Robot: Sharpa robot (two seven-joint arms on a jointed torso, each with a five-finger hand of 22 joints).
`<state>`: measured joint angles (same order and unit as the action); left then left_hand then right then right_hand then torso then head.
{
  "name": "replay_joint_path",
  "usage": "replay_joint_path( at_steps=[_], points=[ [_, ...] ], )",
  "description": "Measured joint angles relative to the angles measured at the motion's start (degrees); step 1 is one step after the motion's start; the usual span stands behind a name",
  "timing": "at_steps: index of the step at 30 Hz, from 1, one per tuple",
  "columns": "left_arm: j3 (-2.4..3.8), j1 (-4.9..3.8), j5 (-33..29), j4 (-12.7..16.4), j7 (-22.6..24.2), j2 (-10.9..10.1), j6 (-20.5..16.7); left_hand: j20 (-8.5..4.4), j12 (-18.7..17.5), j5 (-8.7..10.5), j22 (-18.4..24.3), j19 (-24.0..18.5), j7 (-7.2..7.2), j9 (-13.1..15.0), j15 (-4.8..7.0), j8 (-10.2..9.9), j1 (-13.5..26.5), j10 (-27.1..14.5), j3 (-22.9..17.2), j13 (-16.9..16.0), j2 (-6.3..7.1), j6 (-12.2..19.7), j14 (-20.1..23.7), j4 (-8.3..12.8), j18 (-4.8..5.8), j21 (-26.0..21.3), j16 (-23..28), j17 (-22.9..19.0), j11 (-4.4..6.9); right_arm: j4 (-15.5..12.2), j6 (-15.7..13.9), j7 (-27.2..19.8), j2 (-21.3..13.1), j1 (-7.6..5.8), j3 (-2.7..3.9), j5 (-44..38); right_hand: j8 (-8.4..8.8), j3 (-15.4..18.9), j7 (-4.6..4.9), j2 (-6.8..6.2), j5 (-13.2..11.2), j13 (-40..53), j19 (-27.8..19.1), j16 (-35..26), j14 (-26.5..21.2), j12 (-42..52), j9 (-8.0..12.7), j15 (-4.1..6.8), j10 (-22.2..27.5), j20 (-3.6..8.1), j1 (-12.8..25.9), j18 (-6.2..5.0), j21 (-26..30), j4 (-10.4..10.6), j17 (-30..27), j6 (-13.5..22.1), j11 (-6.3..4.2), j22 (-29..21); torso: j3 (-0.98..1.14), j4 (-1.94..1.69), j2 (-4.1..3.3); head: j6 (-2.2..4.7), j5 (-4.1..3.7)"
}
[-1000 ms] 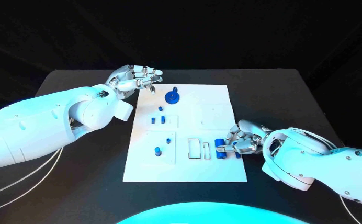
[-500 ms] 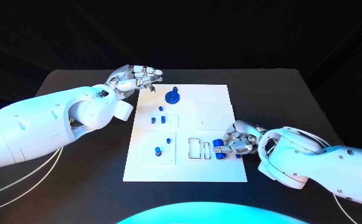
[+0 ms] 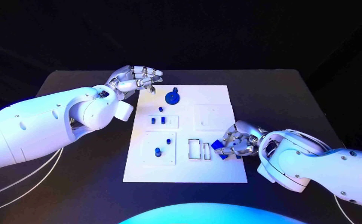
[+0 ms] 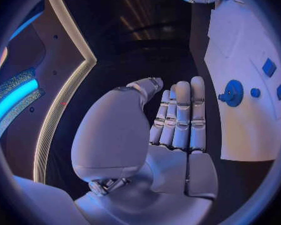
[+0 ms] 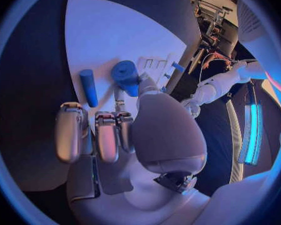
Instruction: Assemble the parts on the task board
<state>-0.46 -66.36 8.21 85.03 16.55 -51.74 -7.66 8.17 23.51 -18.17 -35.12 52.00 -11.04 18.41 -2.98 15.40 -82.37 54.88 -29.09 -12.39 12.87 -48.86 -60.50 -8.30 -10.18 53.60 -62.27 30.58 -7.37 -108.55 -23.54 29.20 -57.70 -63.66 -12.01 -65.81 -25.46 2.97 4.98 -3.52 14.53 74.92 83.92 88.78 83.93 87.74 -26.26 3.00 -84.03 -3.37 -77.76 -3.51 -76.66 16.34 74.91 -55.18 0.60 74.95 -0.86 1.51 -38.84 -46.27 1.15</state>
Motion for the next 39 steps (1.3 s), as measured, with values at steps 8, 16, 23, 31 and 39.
replay_joint_path(
  at_steps=[8,16,23,31,39],
  points=[
    [0.00,0.00,0.0,-0.2,0.0,0.1,0.0,0.00,0.0,0.00,0.0,0.0,0.00,0.0,0.00,0.0,0.0,0.0,0.0,0.0,0.00,0.0,0.0,0.0,0.00,0.0,0.0,0.0,0.00,-1.8,-1.9,-0.6,-0.2,-2.20,0.07,7.1,-0.04,-0.2,0.04,0.03,0.0,0.0,0.2,0.0,0.0,0.0,0.0,0.00,0.0,0.19,-0.2,0.00,0.0,-0.1,0.0,0.0,0.00,0.0,-0.04,-0.02,0.01,0.17,-0.03],
    [0.00,0.00,0.0,-0.2,0.0,0.2,0.0,0.00,0.0,0.00,0.0,0.0,0.00,0.0,0.00,0.0,0.0,0.0,0.0,0.0,0.00,0.0,0.0,0.0,0.00,0.0,0.0,0.0,0.00,-2.5,-2.5,-1.3,0.6,-2.85,0.08,11.7,-0.05,-0.1,0.21,0.21,-0.1,0.0,0.2,0.0,0.0,0.0,0.0,-0.01,0.0,0.19,0.3,0.00,0.0,0.3,0.0,-0.2,0.01,0.0,-0.09,-0.07,0.00,0.34,0.12],
    [0.00,0.00,0.0,-0.2,0.0,0.2,0.0,0.00,0.0,0.00,0.1,0.0,0.00,0.0,0.00,0.0,0.0,0.0,0.0,0.0,0.00,0.0,0.0,0.0,0.00,0.0,0.0,0.0,0.00,-1.4,-2.4,-1.5,2.9,-2.93,0.07,13.3,-0.31,0.4,0.33,1.03,-0.1,0.0,0.2,0.0,0.0,0.0,0.0,-0.01,0.0,0.19,3.4,0.00,0.0,0.5,0.0,-0.3,0.01,0.0,-0.13,-0.07,0.01,0.36,0.20],
    [0.00,0.01,0.0,-0.2,0.0,0.2,0.0,0.00,0.0,0.00,0.1,0.0,0.00,0.0,0.00,0.0,0.0,0.0,0.0,0.0,0.00,0.0,0.0,0.0,0.00,0.0,0.0,0.0,0.00,0.2,-2.2,-1.1,5.6,-2.78,0.07,13.6,-0.59,1.0,0.23,1.47,-0.1,0.0,0.2,0.0,0.2,0.0,-0.3,0.20,0.0,0.19,4.9,0.00,0.0,0.5,0.0,-0.8,0.01,0.0,-0.12,-0.10,0.01,0.30,0.27],
    [0.00,0.01,0.0,-0.2,0.0,0.1,0.0,0.00,0.0,0.00,0.1,0.0,0.00,0.0,0.00,0.0,0.0,0.0,0.0,0.0,0.00,0.0,0.0,0.0,0.00,0.0,0.0,0.0,0.00,1.0,-1.2,-0.6,7.2,-2.47,0.05,13.4,-0.61,1.2,-0.07,1.41,-0.1,0.0,0.2,0.0,0.2,0.0,-0.2,0.20,0.2,0.18,5.3,0.00,0.2,0.6,0.0,-1.3,-0.19,0.0,-0.10,-0.09,-0.02,0.12,0.48]
  ],
)
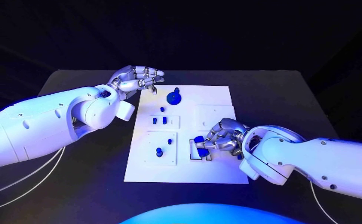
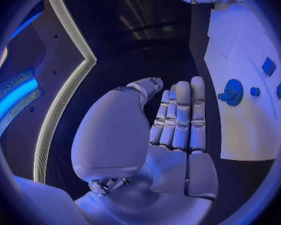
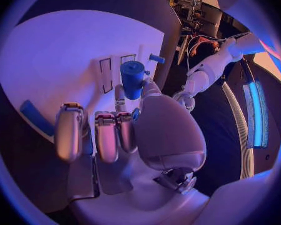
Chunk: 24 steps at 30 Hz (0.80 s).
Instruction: Assemble the parts on the task board
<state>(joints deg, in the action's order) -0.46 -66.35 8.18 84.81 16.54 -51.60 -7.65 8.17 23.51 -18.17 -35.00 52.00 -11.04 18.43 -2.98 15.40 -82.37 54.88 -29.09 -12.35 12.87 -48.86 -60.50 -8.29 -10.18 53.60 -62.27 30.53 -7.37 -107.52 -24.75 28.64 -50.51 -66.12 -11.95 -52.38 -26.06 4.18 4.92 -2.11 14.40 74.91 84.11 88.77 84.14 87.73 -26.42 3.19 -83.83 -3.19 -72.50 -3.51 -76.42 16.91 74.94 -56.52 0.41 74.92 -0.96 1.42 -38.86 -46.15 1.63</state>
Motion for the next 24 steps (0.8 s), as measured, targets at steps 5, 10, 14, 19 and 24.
replay_joint_path(
  at_steps=[5,10,14,19,24],
  points=[
    [0.00,0.00,0.0,0.0,0.0,0.0,0.0,0.00,0.0,0.00,0.0,0.0,0.00,0.0,0.00,0.0,0.0,0.0,0.0,0.0,0.00,0.0,0.0,0.0,0.00,0.0,0.0,0.0,0.00,0.0,0.7,0.3,0.5,0.07,0.00,-0.1,0.00,0.0,-0.21,0.00,0.0,0.0,0.0,0.0,0.0,0.0,0.1,0.00,0.0,0.00,0.0,0.00,0.0,0.0,0.0,-0.2,0.00,0.0,0.03,0.05,0.00,-0.01,0.11],
    [0.00,0.00,0.0,0.0,0.0,0.0,0.0,0.00,0.0,0.00,0.0,0.0,0.00,0.0,0.00,0.0,0.0,0.0,0.0,0.0,0.00,0.0,0.0,0.0,0.00,0.0,0.0,0.0,0.00,0.2,1.2,0.6,0.7,0.11,-0.01,-0.4,0.02,0.2,-0.56,-0.07,-0.1,0.0,-0.2,0.0,0.0,0.0,0.0,0.00,0.0,0.20,0.5,0.00,0.0,-0.2,0.0,-0.6,0.00,0.0,0.04,0.07,0.00,-0.05,0.19],
    [0.00,0.00,0.0,0.1,0.0,0.0,0.0,0.00,0.0,0.00,0.0,0.0,0.00,0.0,0.00,0.0,0.0,0.0,0.0,0.0,0.00,0.0,0.0,0.0,0.00,0.0,0.0,0.0,0.00,0.5,1.3,0.9,0.9,0.13,-0.01,-1.1,0.01,0.5,-0.64,-0.14,-0.1,0.0,-0.2,0.0,0.0,0.0,-0.2,0.00,0.0,0.20,1.0,0.00,0.0,-0.1,0.0,-0.6,0.00,0.0,0.04,0.05,0.01,-0.08,0.19],
    [0.00,0.00,0.0,0.1,0.0,-0.1,0.0,0.00,0.0,0.00,0.0,0.0,0.00,0.0,0.00,0.0,0.0,0.0,0.0,0.0,0.00,0.0,0.0,0.0,0.00,0.0,0.0,0.0,0.00,1.0,1.3,1.3,1.2,0.13,-0.01,-1.9,-0.06,1.3,-0.89,-0.07,-0.1,0.0,-0.2,0.0,0.0,-0.2,-0.2,0.00,-0.2,0.20,2.9,0.01,0.2,-0.1,0.0,-0.9,-0.20,0.0,0.03,0.04,0.01,-0.16,0.20],
    [0.00,0.00,0.0,0.1,0.0,-0.2,0.0,0.00,0.2,0.00,0.1,0.0,0.00,-0.1,0.00,0.0,0.0,0.0,0.0,0.0,0.00,0.0,0.0,0.0,-0.01,-0.3,0.0,0.0,0.00,1.2,1.4,1.6,1.7,0.20,-0.01,-2.6,-0.14,3.6,-0.90,-0.30,-0.1,0.0,-0.2,0.0,0.0,-0.5,-0.3,0.00,-0.2,0.20,5.3,0.00,0.6,-0.1,0.0,-0.9,-0.20,0.0,0.03,0.03,0.00,-0.29,0.31]
  ],
)
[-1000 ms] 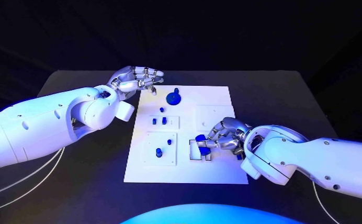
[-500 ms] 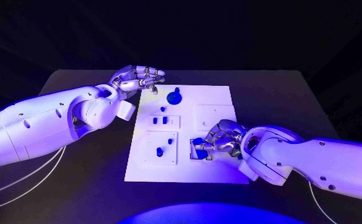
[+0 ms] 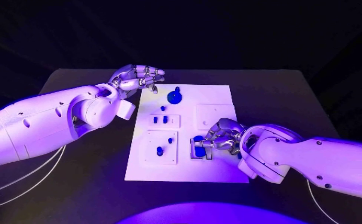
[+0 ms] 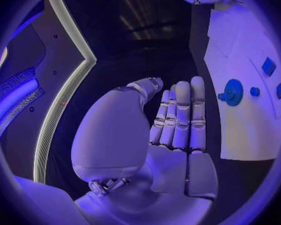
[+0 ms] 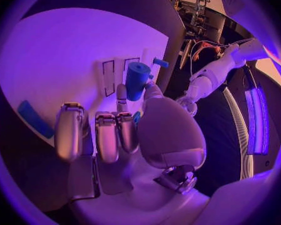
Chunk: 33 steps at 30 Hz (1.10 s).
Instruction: Assemble the parts on the task board
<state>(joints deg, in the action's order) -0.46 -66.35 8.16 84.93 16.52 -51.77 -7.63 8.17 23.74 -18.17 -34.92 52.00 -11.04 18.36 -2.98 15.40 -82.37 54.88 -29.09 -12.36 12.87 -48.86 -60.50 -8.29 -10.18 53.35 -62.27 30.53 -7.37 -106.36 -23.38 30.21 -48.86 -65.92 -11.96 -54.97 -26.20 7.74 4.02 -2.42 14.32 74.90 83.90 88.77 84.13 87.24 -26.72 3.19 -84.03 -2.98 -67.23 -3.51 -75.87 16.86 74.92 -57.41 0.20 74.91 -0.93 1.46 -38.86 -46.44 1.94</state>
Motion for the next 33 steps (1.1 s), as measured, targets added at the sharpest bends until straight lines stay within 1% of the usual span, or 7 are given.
replay_joint_path(
  at_steps=[1,8,21,23,25,31,33],
  points=[
    [0.00,0.00,0.0,0.0,0.0,0.0,0.0,0.00,0.0,0.00,0.0,0.0,0.00,0.0,0.00,0.0,0.0,0.0,0.0,0.0,0.00,0.0,0.0,0.0,0.01,0.0,0.0,0.0,0.00,0.0,0.1,0.0,0.1,0.02,0.00,-0.1,-0.07,0.2,0.00,0.19,0.0,0.0,0.0,0.0,0.0,-0.1,0.0,0.00,0.0,0.00,0.4,0.00,0.0,0.0,0.0,0.0,0.00,0.0,0.00,0.00,0.00,-0.01,0.01],
    [0.00,0.00,0.0,0.0,0.0,0.0,0.0,0.00,0.0,0.00,0.0,0.0,0.00,0.0,0.00,0.0,0.0,0.0,0.0,0.0,0.00,0.0,0.0,0.0,0.00,0.0,0.0,0.0,0.00,0.1,0.4,0.1,0.3,0.14,0.00,-0.5,-0.19,1.0,0.00,-0.23,0.0,0.0,0.0,0.0,0.0,-0.1,0.0,0.00,0.0,0.00,1.6,0.00,0.4,0.1,0.0,0.0,0.00,0.0,0.01,0.00,0.00,-0.14,0.12],
    [0.00,0.00,0.0,0.0,0.0,0.0,0.0,0.00,0.0,0.00,0.0,0.0,0.00,0.0,0.00,0.0,0.0,0.0,0.0,0.0,0.00,0.0,0.0,0.0,0.00,0.0,0.0,0.0,0.00,-0.2,0.8,0.0,-0.3,0.18,0.00,-1.2,-0.19,1.0,0.00,-0.23,0.0,0.0,0.0,0.0,0.0,-0.3,0.0,0.00,0.0,0.00,1.6,0.00,0.4,0.1,0.0,0.0,0.01,0.0,0.03,0.04,0.00,-0.02,0.04],
    [0.00,0.00,0.0,-0.1,0.0,0.0,0.0,0.00,0.0,0.00,0.0,0.0,0.00,0.0,0.00,0.0,0.0,0.0,0.0,0.0,0.00,0.0,0.0,0.0,0.01,0.0,0.0,0.0,0.00,-0.5,0.7,-0.4,-0.8,0.19,0.00,-1.7,-0.44,1.0,0.18,0.00,0.0,0.0,0.0,0.0,-0.1,-0.3,-0.1,0.09,0.0,0.00,1.3,0.00,0.6,0.1,0.0,0.2,0.01,0.0,0.05,0.04,0.00,-0.01,0.02],
    [0.00,0.00,0.0,-0.1,0.0,0.0,0.0,0.00,0.0,0.00,0.0,0.0,0.00,0.0,0.00,0.0,0.0,0.0,0.0,0.0,0.00,0.0,0.0,0.0,0.00,0.0,0.0,0.0,0.00,-0.8,0.6,-0.9,-1.3,0.19,0.00,-2.2,-0.58,1.2,0.06,0.68,0.0,0.0,0.0,0.0,-0.2,-0.3,-0.1,0.20,0.0,0.00,-0.4,0.00,0.7,-0.1,0.0,0.3,0.01,0.0,0.07,0.03,0.00,-0.03,0.00],
    [0.00,0.00,0.0,-0.1,0.0,0.0,0.0,0.00,0.0,0.00,0.0,0.0,0.00,0.0,0.00,0.0,0.0,0.0,0.0,0.0,0.00,0.0,0.0,0.0,0.00,0.0,0.0,0.0,0.00,-1.3,0.4,-2.8,-2.7,0.09,0.01,-4.3,-0.63,0.5,-0.03,0.38,0.2,0.0,0.1,0.0,-0.2,-0.3,-0.2,0.20,0.1,0.11,-6.6,0.00,0.7,-0.8,0.0,0.4,-0.05,0.0,0.07,0.07,0.01,-0.19,0.08],
    [0.00,0.00,0.0,-0.1,0.0,0.0,0.0,0.00,0.0,0.00,0.0,0.0,0.00,0.0,0.00,0.0,0.0,0.0,0.0,0.0,0.00,0.0,0.0,0.0,0.00,0.0,0.0,0.0,0.00,-1.3,0.4,-3.3,-2.8,0.08,0.01,-4.9,-0.93,-0.7,-0.16,0.53,0.3,0.1,0.2,0.0,0.0,-0.3,-0.2,0.46,0.1,0.24,-9.4,0.00,0.7,-1.1,0.0,0.3,-0.52,0.0,0.07,0.07,0.01,-0.19,0.01]
  ],
)
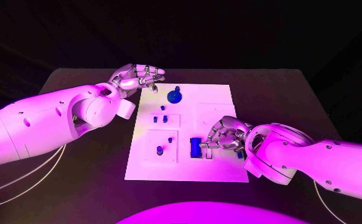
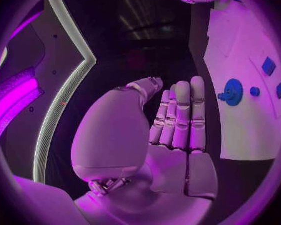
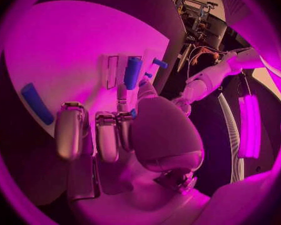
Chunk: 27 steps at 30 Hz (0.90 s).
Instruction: Assemble the parts on the task board
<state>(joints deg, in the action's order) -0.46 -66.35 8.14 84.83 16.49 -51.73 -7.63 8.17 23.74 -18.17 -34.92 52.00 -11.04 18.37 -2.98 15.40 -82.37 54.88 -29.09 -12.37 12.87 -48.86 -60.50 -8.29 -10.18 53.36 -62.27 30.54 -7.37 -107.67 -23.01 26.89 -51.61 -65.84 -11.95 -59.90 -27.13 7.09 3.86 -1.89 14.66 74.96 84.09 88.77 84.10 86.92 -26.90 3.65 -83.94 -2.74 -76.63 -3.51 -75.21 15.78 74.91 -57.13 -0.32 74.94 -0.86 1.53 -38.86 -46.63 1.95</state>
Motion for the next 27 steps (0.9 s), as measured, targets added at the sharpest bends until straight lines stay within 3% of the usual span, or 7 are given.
replay_joint_path(
  at_steps=[12,17,19,27],
  points=[
    [0.00,0.00,0.0,0.1,0.2,0.0,0.0,0.00,0.0,0.00,0.1,0.0,0.00,0.0,0.00,0.0,0.0,0.0,0.0,0.1,0.00,0.0,0.0,0.0,0.00,0.0,0.0,0.0,0.00,0.3,-0.1,-1.0,-2.2,-0.19,0.00,-3.1,-0.14,-0.9,-0.46,-0.36,0.0,0.0,-0.2,0.0,-0.2,0.0,0.3,0.17,-0.1,0.19,-2.1,0.00,0.0,0.5,0.0,-0.5,-0.10,0.0,-0.03,-0.07,0.00,0.03,-0.94],
    [0.00,0.01,0.0,0.1,0.3,0.0,0.0,0.00,0.0,0.00,0.1,0.0,0.00,0.0,0.00,0.0,0.0,0.0,0.0,0.1,0.00,0.0,0.0,0.0,0.00,0.0,0.0,0.0,0.00,-0.1,-0.4,-2.3,-5.6,-1.63,0.01,-2.7,1.80,-1.6,0.71,-1.04,0.0,0.0,-0.2,0.0,-0.2,0.0,1.3,0.16,-0.1,0.19,-2.8,0.00,0.9,0.7,0.0,1.6,-0.04,0.0,-0.03,-0.13,0.01,0.15,-1.33],
    [0.00,0.01,0.0,0.1,0.3,0.0,0.0,0.00,0.0,0.00,0.1,0.0,0.00,0.0,0.00,0.0,0.0,0.0,0.0,0.1,0.00,0.0,0.0,0.0,0.00,0.0,0.0,0.0,0.00,-0.3,-0.5,-2.9,-6.9,-2.09,0.06,-2.4,2.54,-2.1,1.08,-0.99,0.0,0.0,-0.2,0.0,-0.1,-0.3,1.7,0.13,-0.1,0.19,-3.5,0.00,1.0,0.6,0.0,2.1,0.54,0.0,-0.06,-0.10,0.02,0.15,-1.47],
    [0.00,0.03,-0.1,0.1,0.5,0.1,0.1,0.00,0.0,0.00,0.1,0.0,0.00,-0.1,0.00,0.0,0.0,0.0,0.0,0.0,0.00,0.0,0.0,0.0,0.00,0.0,0.0,0.0,0.00,-0.6,-0.5,-4.4,-11.4,-2.38,0.00,-2.2,2.86,-2.4,1.08,-1.23,0.0,0.0,-0.2,0.0,-0.2,-0.7,2.0,-0.28,-0.1,0.19,-4.3,0.00,1.3,0.6,0.0,2.1,0.54,0.0,-0.07,0.07,0.08,0.19,-2.08]
  ],
)
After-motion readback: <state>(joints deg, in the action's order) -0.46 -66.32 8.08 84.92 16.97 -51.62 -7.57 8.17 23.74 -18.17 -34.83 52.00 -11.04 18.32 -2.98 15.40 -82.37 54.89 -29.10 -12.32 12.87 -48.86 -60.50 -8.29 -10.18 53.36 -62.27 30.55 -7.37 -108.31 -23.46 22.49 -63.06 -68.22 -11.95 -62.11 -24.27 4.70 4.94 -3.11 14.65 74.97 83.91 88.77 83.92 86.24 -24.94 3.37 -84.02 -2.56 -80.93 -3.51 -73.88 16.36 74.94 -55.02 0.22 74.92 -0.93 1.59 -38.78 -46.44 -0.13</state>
